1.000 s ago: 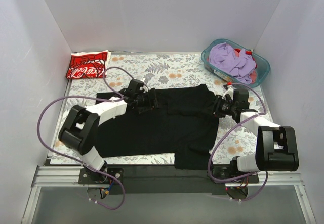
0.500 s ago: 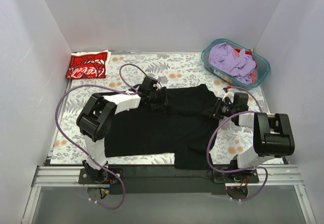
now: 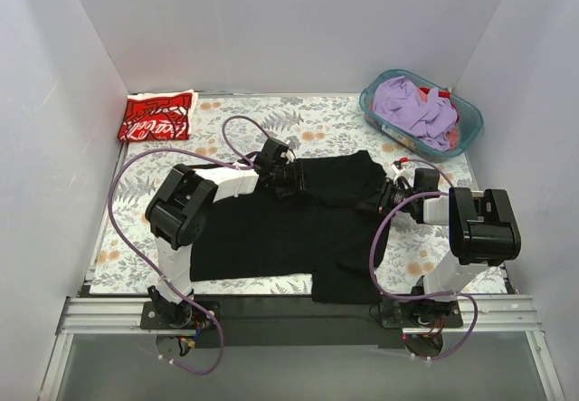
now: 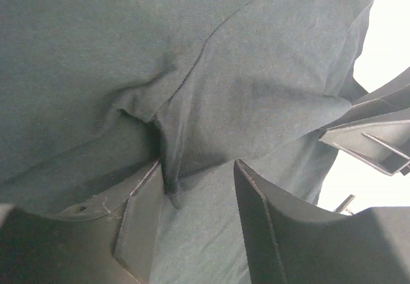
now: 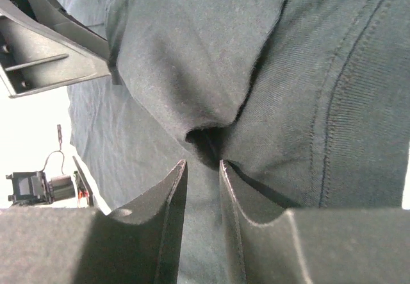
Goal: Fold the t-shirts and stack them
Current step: Fold the tshirt
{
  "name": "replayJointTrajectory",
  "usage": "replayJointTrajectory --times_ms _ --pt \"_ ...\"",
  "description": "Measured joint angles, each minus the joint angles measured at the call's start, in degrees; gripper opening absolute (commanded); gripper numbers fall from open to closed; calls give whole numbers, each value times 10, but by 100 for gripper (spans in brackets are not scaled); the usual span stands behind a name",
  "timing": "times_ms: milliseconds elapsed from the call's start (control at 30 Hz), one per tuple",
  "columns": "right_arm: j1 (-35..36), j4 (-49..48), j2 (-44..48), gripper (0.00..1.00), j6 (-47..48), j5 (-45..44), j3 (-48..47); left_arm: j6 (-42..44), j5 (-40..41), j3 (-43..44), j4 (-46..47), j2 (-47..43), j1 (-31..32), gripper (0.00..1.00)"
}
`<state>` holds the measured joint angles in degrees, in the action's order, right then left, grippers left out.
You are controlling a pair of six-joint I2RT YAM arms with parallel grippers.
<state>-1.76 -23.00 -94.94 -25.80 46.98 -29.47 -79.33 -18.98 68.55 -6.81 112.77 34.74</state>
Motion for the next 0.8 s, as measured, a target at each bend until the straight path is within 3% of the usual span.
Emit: replayJointTrajectory --times_ms 267,333,433,500,633,800 --pt "0 -12 -9 30 -2 7 -5 -3 0 2 0 3 6 44" --pt "0 -13 -11 24 -4 8 -7 -4 0 2 0 3 7 43" --pt "0 -14 -12 7 -8 9 -7 -5 1 2 0 3 7 41" --pt "0 -16 -11 1 -11 12 -7 -6 1 2 0 3 7 34" --pt "0 -16 5 1 -18 14 -5 -6 3 2 0 3 7 25" --pt "0 -17 47 1 -38 21 11 -6 8 2 -2 2 7 22"
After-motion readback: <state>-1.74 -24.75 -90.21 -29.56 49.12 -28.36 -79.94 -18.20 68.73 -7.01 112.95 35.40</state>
